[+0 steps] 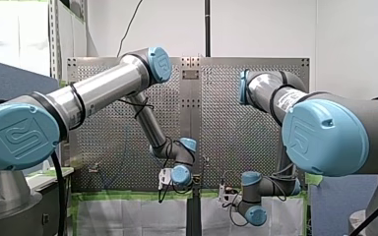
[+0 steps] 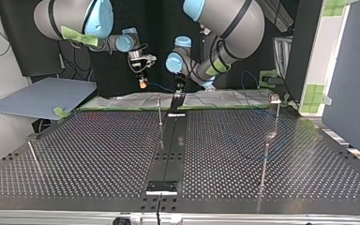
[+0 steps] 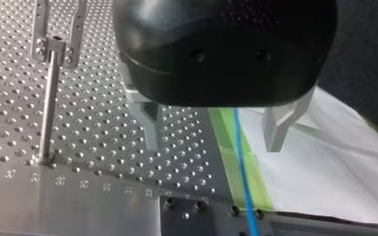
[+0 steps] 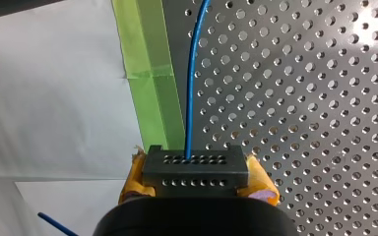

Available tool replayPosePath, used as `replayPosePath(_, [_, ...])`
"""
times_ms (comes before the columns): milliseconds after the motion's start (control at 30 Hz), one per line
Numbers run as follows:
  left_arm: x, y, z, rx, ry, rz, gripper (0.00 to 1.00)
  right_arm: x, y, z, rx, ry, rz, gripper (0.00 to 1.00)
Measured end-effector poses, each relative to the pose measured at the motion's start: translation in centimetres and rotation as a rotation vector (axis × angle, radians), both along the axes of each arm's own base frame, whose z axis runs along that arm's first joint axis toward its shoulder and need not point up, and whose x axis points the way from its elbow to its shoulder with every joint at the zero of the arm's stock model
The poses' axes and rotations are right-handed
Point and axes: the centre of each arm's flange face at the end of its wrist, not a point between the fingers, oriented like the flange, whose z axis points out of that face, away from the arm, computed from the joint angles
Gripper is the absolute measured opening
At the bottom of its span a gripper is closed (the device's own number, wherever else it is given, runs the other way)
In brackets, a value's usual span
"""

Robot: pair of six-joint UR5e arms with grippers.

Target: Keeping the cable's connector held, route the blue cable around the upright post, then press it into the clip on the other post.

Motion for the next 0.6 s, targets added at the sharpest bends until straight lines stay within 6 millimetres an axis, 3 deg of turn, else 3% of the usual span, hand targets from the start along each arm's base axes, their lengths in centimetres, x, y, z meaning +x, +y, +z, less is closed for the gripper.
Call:
replayPosePath(300, [0.6, -0.3, -2.2, 0.009, 0.046, -0.001, 1.0, 0.1, 0.0, 0.0, -0.001, 0.001, 0.003, 0.0])
replayPosePath(600, [2.8, -0.6, -1.3, -0.032, 0.027, 0.013, 1.0, 0.1, 0.1, 0.0, 0.0, 0.0, 0.005, 0.0])
